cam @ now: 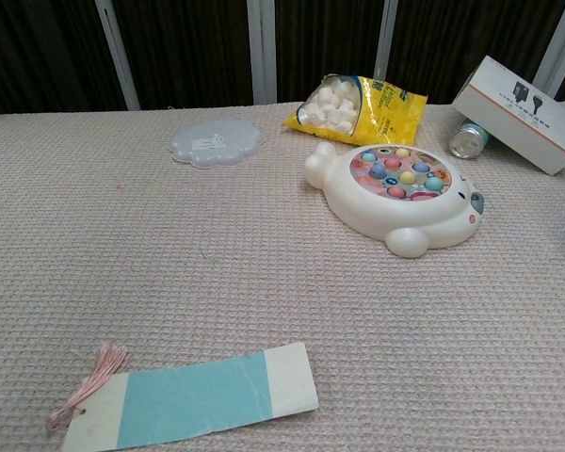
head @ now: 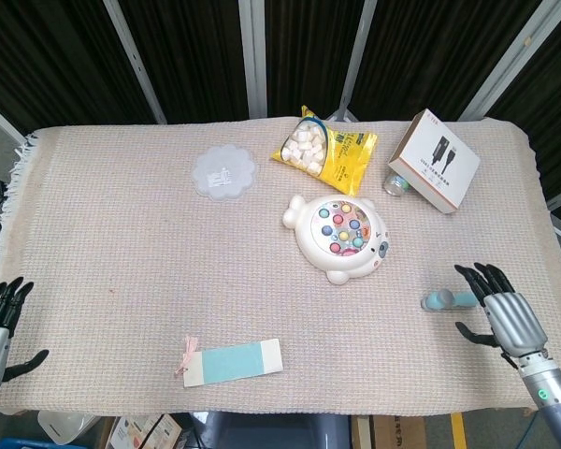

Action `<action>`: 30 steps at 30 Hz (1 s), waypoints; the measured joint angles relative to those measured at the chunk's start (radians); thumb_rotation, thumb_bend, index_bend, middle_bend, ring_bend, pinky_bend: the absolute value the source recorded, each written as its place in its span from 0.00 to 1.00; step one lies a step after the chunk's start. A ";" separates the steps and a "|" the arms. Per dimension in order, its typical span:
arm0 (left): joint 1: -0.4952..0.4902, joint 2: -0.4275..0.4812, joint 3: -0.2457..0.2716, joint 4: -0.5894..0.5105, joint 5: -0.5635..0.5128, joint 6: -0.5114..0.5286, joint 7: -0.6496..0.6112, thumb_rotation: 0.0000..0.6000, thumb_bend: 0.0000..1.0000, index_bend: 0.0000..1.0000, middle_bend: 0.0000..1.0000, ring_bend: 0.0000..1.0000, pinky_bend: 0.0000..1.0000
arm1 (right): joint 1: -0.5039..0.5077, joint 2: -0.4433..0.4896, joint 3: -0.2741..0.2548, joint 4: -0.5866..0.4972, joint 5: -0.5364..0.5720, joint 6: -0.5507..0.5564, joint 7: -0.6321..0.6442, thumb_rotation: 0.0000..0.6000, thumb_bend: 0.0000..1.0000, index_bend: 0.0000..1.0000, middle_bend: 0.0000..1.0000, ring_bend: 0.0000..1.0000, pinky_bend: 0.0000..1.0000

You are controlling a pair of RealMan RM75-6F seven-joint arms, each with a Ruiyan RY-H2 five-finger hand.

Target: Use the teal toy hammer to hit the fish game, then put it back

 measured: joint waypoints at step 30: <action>-0.004 0.012 -0.003 -0.099 0.018 -0.011 0.132 1.00 0.12 0.00 0.00 0.00 0.00 | 0.128 -0.225 -0.075 0.440 -0.055 -0.153 0.297 1.00 0.49 0.39 0.34 0.23 0.08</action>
